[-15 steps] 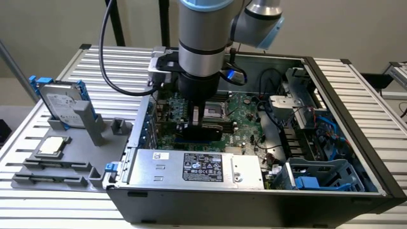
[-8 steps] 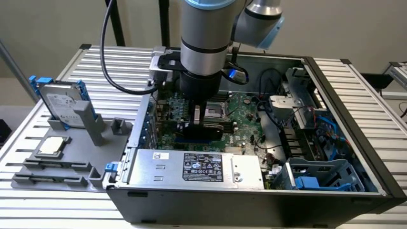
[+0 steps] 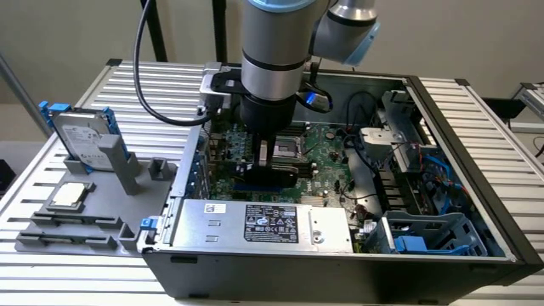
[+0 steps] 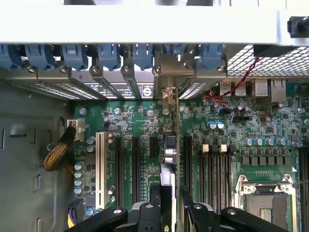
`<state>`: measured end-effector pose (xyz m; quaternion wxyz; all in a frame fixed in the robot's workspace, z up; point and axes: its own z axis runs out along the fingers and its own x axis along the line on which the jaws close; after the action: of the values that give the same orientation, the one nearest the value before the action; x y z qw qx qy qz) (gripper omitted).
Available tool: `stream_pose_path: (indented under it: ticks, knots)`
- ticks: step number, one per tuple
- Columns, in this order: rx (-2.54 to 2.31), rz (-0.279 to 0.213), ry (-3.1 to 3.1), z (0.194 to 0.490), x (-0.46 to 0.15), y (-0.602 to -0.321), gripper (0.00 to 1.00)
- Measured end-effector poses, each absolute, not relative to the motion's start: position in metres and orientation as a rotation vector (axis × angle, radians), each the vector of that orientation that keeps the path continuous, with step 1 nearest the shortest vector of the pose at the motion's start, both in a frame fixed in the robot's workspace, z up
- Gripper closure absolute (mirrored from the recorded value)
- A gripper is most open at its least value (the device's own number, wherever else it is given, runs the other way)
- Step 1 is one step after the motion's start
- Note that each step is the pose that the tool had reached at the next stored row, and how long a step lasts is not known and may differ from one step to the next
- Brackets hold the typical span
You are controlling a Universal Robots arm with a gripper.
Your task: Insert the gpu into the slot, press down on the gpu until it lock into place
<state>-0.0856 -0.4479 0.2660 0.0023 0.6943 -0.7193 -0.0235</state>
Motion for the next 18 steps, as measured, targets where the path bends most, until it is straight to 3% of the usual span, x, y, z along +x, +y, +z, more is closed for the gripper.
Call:
stream_pose_path:
  ticks: [18]
  knots:
    - [2.185,-0.076,-2.249,0.2635,-0.0846,-0.4468,0.74]
